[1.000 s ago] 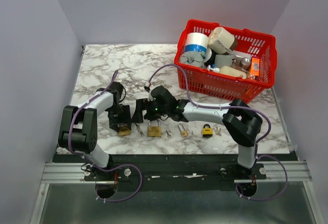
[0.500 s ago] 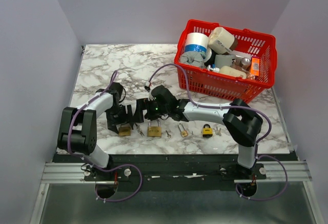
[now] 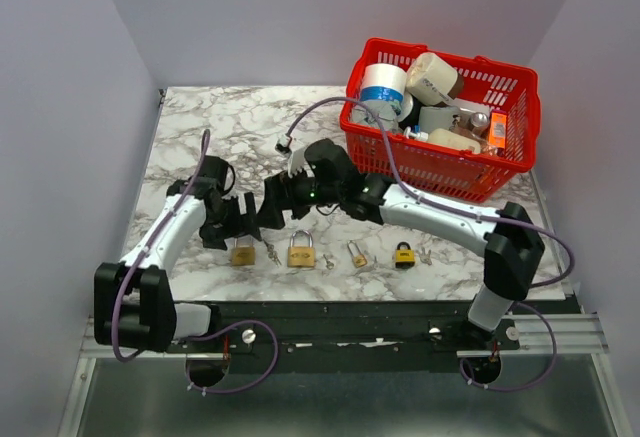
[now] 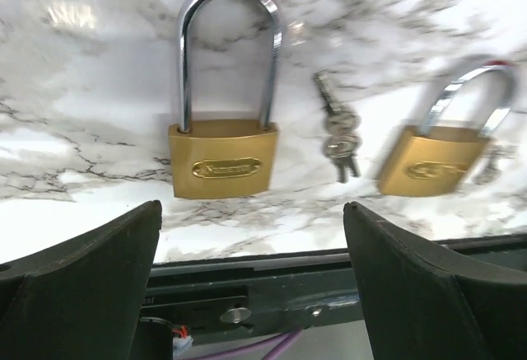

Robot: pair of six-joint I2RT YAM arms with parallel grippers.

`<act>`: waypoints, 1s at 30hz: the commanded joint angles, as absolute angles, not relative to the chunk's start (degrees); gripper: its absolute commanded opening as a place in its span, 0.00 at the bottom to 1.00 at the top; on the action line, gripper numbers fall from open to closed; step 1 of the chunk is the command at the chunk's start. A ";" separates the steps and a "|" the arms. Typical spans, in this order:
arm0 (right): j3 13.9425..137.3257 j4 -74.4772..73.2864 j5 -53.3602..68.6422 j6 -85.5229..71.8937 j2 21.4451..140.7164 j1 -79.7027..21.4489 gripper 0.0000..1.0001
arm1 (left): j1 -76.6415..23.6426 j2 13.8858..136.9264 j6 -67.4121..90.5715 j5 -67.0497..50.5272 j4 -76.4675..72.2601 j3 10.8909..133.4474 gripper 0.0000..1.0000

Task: Lock with the key
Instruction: Reset both arms

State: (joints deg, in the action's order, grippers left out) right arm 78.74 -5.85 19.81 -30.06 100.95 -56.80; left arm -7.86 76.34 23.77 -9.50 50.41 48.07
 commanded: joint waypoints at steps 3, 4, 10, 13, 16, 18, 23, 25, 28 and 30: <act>83.76 -11.86 22.77 -17.51 91.94 -55.46 1.00 | -0.72 68.47 19.70 -18.01 51.50 58.50 0.99; 84.98 -13.52 22.33 -16.79 90.45 -54.50 1.00 | -0.44 68.73 18.90 -18.97 52.29 60.28 0.99; 84.82 -18.19 20.31 -13.72 83.51 -45.03 1.00 | 3.69 71.98 10.74 -28.64 57.39 78.02 0.99; 82.18 -19.68 17.59 -10.65 77.88 -39.58 1.00 | 3.52 74.26 7.73 -29.36 58.71 86.12 0.99; 81.04 -23.36 14.42 -8.35 72.26 -34.65 1.00 | 1.85 77.16 7.12 -22.62 58.97 91.66 0.99; 80.16 -24.87 13.02 -6.95 67.97 -32.62 1.00 | 0.18 79.35 5.80 -20.49 59.94 94.38 0.99; 74.80 -27.16 9.14 -4.66 60.39 -29.10 1.00 | -6.41 79.28 6.15 -11.43 56.78 93.17 0.99; 72.61 -27.51 9.05 -5.71 57.59 -27.69 1.00 | -7.03 79.54 7.03 -11.08 56.51 91.85 0.99; 67.60 -27.07 9.67 -6.50 55.03 -26.37 1.00 | -7.03 79.10 6.77 -9.41 55.90 89.74 0.99; 65.05 -26.72 10.28 -6.59 53.27 -25.84 1.00 | -7.03 78.84 6.51 -9.49 56.69 89.21 0.99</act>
State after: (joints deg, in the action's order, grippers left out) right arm 69.93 -24.01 11.20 -6.98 54.89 -27.07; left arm -7.25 79.59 7.25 -13.56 56.38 90.74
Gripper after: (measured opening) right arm 0.997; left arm 0.987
